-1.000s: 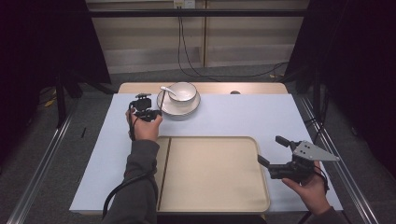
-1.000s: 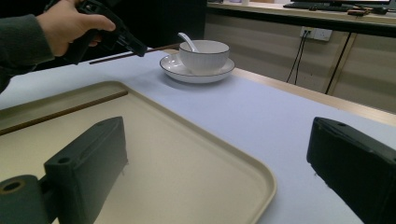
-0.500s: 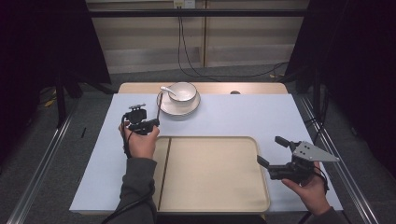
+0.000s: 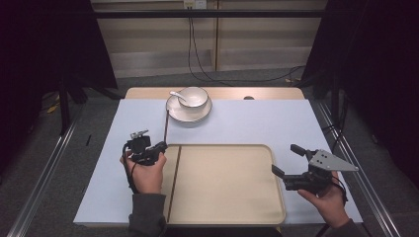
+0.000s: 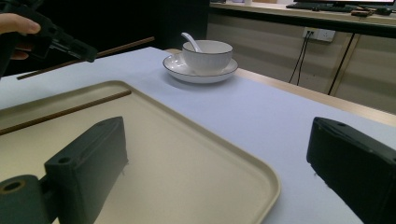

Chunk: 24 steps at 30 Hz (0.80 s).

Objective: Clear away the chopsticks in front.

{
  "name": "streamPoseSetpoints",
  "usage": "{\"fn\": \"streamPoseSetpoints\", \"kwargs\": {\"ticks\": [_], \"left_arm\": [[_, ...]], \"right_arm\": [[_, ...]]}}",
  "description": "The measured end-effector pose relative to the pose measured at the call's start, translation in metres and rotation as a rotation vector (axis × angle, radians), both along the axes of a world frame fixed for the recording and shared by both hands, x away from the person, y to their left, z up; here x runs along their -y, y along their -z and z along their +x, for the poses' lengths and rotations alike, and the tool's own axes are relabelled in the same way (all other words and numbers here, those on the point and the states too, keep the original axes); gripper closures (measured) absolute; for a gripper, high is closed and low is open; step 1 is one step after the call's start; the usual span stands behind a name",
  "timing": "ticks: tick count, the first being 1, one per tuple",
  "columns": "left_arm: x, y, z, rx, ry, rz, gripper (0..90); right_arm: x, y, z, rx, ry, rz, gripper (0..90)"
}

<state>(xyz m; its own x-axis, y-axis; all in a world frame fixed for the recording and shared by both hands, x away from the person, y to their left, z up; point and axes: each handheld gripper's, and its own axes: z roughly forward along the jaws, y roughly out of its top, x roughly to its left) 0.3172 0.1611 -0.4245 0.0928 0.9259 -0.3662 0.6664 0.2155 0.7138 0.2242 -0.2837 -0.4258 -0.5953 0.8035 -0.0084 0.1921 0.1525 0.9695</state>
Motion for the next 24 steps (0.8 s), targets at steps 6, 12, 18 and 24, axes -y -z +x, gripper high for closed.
{"fn": "streamPoseSetpoints", "kwargs": {"ticks": [6, 12, 18, 24], "left_arm": [[0.002, -0.003, -0.019, 0.017, 0.008, -0.004, 85.3], [0.001, -0.003, -0.036, 0.009, 0.013, -0.009, 85.3], [0.002, 0.003, -0.051, 0.003, 0.014, -0.023, 85.3], [0.005, 0.016, -0.064, -0.041, 0.026, -0.047, 85.3]], "right_arm": [[0.0, 0.0, 0.0, -0.007, -0.007, 0.004, 4.7], [0.0, 0.0, 0.0, -0.002, -0.007, -0.005, 4.7], [0.0, 0.0, 0.0, -0.008, -0.001, 0.004, 4.7], [0.0, 0.0, 0.0, -0.008, 0.004, 0.004, 4.7]]}}
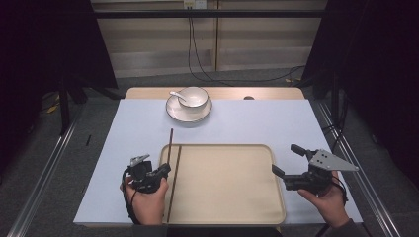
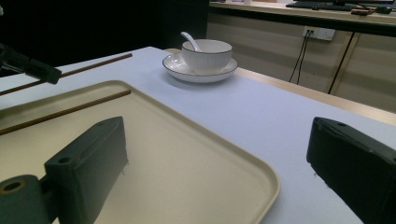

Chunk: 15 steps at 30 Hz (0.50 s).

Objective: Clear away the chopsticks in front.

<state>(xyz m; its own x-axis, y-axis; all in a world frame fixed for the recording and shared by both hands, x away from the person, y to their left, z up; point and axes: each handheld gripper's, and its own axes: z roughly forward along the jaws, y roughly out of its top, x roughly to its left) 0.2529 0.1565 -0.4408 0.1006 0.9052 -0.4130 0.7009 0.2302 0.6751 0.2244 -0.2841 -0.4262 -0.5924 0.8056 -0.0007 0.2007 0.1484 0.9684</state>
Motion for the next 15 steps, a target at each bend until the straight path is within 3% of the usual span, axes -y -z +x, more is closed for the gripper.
{"fn": "streamPoseSetpoints", "kwargs": {"ticks": [9, 14, 15], "left_arm": [[0.0, 0.005, -0.014, -0.019, -0.001, 0.011, 85.2], [0.001, 0.013, -0.018, -0.056, -0.004, 0.01, 85.2], [0.001, 0.015, -0.019, -0.06, 0.006, 0.026, 85.2]], "right_arm": [[-0.001, 0.0, -0.001, -0.001, -0.011, 0.002, 4.8], [-0.002, -0.001, -0.001, 0.008, -0.014, 0.001, 5.0], [-0.003, -0.001, -0.001, 0.002, -0.019, 0.006, 5.0]]}}
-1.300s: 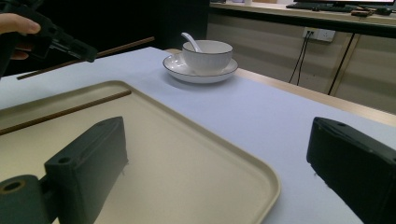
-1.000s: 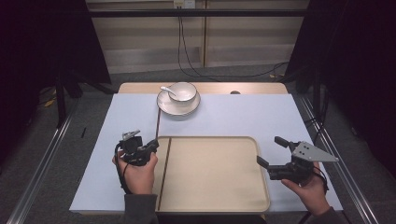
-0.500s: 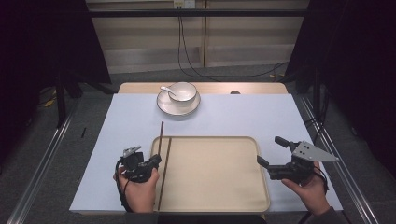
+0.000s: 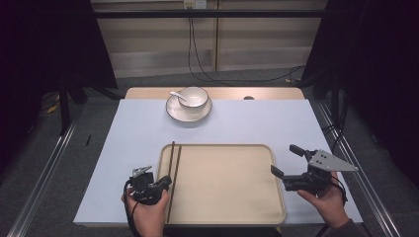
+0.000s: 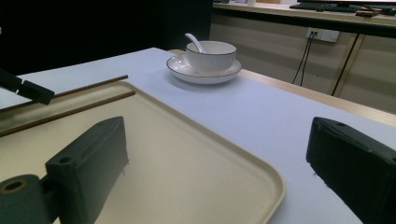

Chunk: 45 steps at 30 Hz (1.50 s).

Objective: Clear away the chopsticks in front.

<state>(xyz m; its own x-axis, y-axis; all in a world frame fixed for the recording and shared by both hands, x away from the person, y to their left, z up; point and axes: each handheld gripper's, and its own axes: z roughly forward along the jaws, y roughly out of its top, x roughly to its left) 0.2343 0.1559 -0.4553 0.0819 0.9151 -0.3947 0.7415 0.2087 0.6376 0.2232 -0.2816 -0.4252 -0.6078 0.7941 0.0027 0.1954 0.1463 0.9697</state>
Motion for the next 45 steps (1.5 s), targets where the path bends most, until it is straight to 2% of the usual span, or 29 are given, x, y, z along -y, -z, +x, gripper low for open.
{"fn": "streamPoseSetpoints", "kwargs": {"ticks": [2, 4, 6, 7, 11, 12, 20, 21, 23, 25, 27, 28, 34, 36, 39, 41, 45], "left_arm": [[0.001, 0.003, 0.0, -0.016, -0.007, -0.014, 85.1], [0.0, 0.005, -0.001, -0.018, 0.003, 0.007, 85.1], [0.0, 0.005, -0.001, -0.03, 0.004, 0.006, 85.0], [-0.001, 0.007, -0.001, -0.037, -0.012, 0.001, 85.0], [-0.001, 0.011, -0.001, -0.047, -0.007, 0.007, 84.8], [-0.001, 0.014, 0.0, -0.062, -0.007, 0.007, 84.8], [-0.001, 0.015, 0.005, -0.052, -0.011, 0.042, 83.9], [0.0, 0.014, 0.005, -0.062, -0.016, 0.035, 82.6], [0.0, 0.014, 0.005, -0.046, 0.003, 0.035, 79.7], [0.001, 0.012, 0.005, -0.049, -0.002, 0.03, 78.8], [0.001, 0.009, 0.005, -0.021, -0.009, 0.039, 73.4], [-0.001, 0.005, 0.006, 0.005, 0.017, 0.051, 71.3], [-0.001, -0.007, 0.012, 0.087, 0.074, 0.084, 57.0], [-0.001, -0.009, 0.013, 0.1, 0.084, 0.086, 53.6], [0.002, -0.015, 0.02, 0.142, 0.129, 0.084, 48.3], [0.003, -0.018, 0.024, 0.156, 0.155, 0.099, 44.2], [0.002, -0.023, 0.031, 0.18, 0.179, 0.073, 37.1]], "right_arm": [[-0.001, -0.001, -0.001, 0.011, 0.006, -0.005, 5.1], [-0.002, -0.002, -0.001, 0.014, 0.0, -0.009, 5.1], [-0.003, -0.001, -0.002, 0.006, 0.002, -0.012, 5.1], [-0.004, -0.001, -0.001, 0.008, 0.002, -0.013, 5.1], [-0.004, -0.001, 0.0, 0.01, 0.0, -0.015, 5.0], [-0.004, -0.001, 0.0, 0.008, 0.001, -0.015, 5.1], [-0.003, -0.001, -0.001, 0.004, 0.003, -0.017, 5.0], [-0.003, -0.001, -0.001, 0.003, -0.001, -0.016, 5.1], [-0.003, -0.001, -0.001, 0.005, 0.0, -0.016, 5.1], [-0.003, -0.001, -0.001, 0.006, 0.001, -0.016, 5.0], [-0.003, -0.001, -0.001, 0.003, 0.003, -0.016, 5.0], [-0.003, -0.001, -0.001, 0.005, 0.001, -0.018, 5.0], [-0.003, -0.001, -0.001, 0.004, -0.003, -0.016, 5.1], [-0.003, -0.001, -0.001, 0.002, -0.002, -0.018, 5.1], [-0.002, -0.001, -0.001, 0.0, -0.001, -0.022, 5.0], [-0.002, -0.001, 0.0, 0.0, -0.002, -0.023, 5.0], [-0.002, -0.001, -0.001, 0.001, -0.002, -0.024, 5.0]]}}
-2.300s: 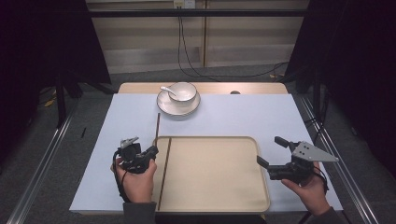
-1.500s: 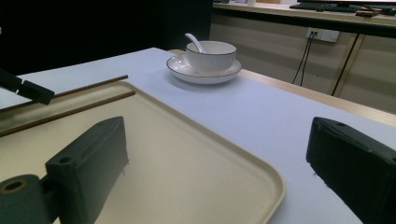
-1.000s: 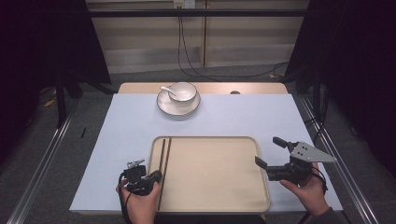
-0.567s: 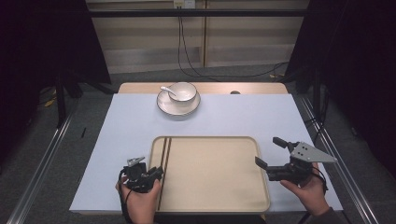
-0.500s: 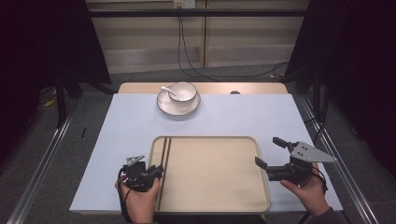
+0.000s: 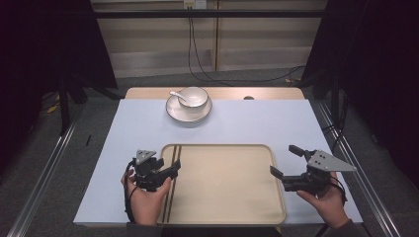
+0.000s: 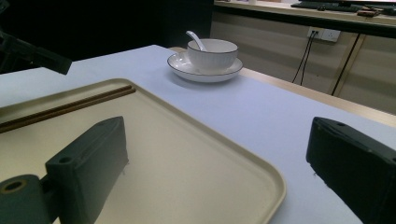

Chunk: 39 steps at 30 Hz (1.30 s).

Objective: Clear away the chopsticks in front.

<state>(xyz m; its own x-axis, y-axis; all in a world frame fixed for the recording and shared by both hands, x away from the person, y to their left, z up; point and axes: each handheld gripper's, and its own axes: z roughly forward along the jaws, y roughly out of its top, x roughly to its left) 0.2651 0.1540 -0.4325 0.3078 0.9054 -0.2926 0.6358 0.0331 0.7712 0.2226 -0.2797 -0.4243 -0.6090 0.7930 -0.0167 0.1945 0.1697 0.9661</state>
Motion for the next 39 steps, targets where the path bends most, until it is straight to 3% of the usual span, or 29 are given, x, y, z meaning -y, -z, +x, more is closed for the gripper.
{"fn": "streamPoseSetpoints", "kwargs": {"ticks": [5, 8, 14, 15, 25, 28, 30, 39], "left_arm": [[-0.004, -0.01, 0.01, 0.049, 0.015, -0.013, 24.9], [-0.008, -0.013, 0.013, 0.057, 0.009, 0.006, 20.5], [-0.017, -0.023, 0.021, 0.073, 0.022, 0.0, 12.7], [-0.021, -0.026, 0.022, 0.073, 0.031, -0.022, 11.2], [-0.038, -0.039, 0.026, 0.11, 0.053, -0.008, 6.5], [-0.043, -0.042, 0.027, 0.136, 0.074, -0.01, 4.6], [-0.047, -0.045, 0.027, 0.153, 0.097, 0.017, 4.1], [-0.054, -0.044, 0.031, 0.182, 0.16, 0.004, 0.6]], "right_arm": [[0.0, 0.0, 0.001, 0.0, 0.002, 0.003, 4.9], [0.001, 0.001, 0.001, 0.0, -0.001, -0.001, 4.8], [0.0, 0.0, 0.001, 0.0, 0.0, 0.0, 4.9], [0.001, 0.0, 0.001, 0.001, -0.003, -0.004, 4.9], [0.0, 0.0, 0.001, -0.005, 0.003, -0.005, 4.9], [0.0, 0.001, 0.002, -0.007, 0.002, -0.004, 4.8], [0.0, 0.001, 0.002, -0.007, 0.004, -0.006, 4.8], [0.001, 0.002, 0.003, -0.005, 0.016, -0.008, 4.7]]}}
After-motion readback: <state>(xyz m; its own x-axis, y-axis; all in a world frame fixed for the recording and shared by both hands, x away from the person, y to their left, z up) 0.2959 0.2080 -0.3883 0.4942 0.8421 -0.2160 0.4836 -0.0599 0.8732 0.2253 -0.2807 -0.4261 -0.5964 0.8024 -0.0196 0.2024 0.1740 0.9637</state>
